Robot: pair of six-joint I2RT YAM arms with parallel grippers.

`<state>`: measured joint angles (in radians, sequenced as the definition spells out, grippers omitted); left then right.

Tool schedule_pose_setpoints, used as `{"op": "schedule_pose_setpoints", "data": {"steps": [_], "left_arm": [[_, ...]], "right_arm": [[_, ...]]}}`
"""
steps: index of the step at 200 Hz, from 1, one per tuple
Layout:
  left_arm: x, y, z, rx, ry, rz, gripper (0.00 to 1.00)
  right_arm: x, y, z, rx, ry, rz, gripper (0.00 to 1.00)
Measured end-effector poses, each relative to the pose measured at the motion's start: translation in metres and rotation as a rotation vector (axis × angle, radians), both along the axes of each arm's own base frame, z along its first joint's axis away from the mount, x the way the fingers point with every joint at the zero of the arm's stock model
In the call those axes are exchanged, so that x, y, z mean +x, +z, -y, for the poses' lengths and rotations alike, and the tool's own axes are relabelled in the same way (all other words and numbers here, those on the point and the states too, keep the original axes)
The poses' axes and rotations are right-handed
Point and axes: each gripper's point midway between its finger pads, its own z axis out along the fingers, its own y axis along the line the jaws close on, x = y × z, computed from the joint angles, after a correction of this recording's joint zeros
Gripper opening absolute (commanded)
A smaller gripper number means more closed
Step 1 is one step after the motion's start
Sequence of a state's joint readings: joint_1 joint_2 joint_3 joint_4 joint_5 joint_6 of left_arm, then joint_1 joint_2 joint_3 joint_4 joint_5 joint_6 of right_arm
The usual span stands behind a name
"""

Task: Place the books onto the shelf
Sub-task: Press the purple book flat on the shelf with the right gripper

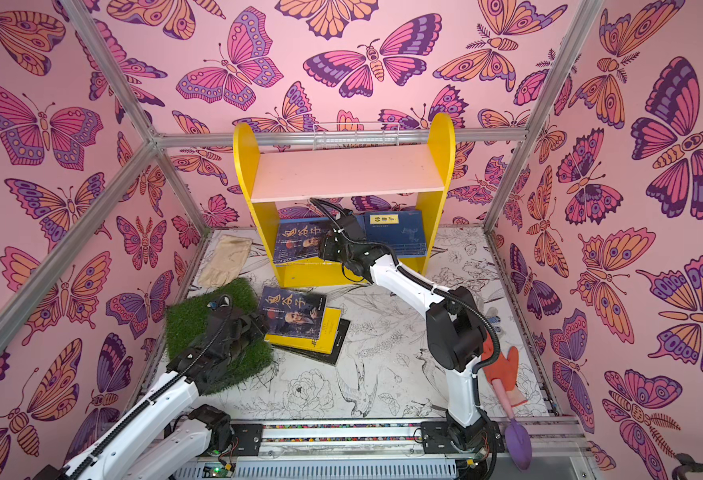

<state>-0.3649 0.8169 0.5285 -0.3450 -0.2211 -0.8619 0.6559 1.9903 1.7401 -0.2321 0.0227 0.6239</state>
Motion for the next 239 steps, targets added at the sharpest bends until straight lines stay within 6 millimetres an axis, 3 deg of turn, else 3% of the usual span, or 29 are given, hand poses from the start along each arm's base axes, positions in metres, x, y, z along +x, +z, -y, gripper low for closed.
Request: {"op": "schedule_pose_setpoints", "data": {"steps": [41, 75, 239], "left_arm": [[0.000, -0.001, 0.003, -0.009, -0.012, -0.006, 0.76], [-0.001, -0.001, 0.003, -0.011, -0.014, -0.007, 0.76], [0.000, -0.006, 0.009, -0.025, -0.037, -0.027, 0.75]], "right_arm": [[-0.008, -0.025, 0.008, -0.180, 0.027, -0.033, 0.76], [-0.012, -0.030, 0.012, -0.252, 0.057, -0.028, 0.83], [-0.044, -0.028, 0.017, -0.343, 0.269, 0.027, 0.76]]}}
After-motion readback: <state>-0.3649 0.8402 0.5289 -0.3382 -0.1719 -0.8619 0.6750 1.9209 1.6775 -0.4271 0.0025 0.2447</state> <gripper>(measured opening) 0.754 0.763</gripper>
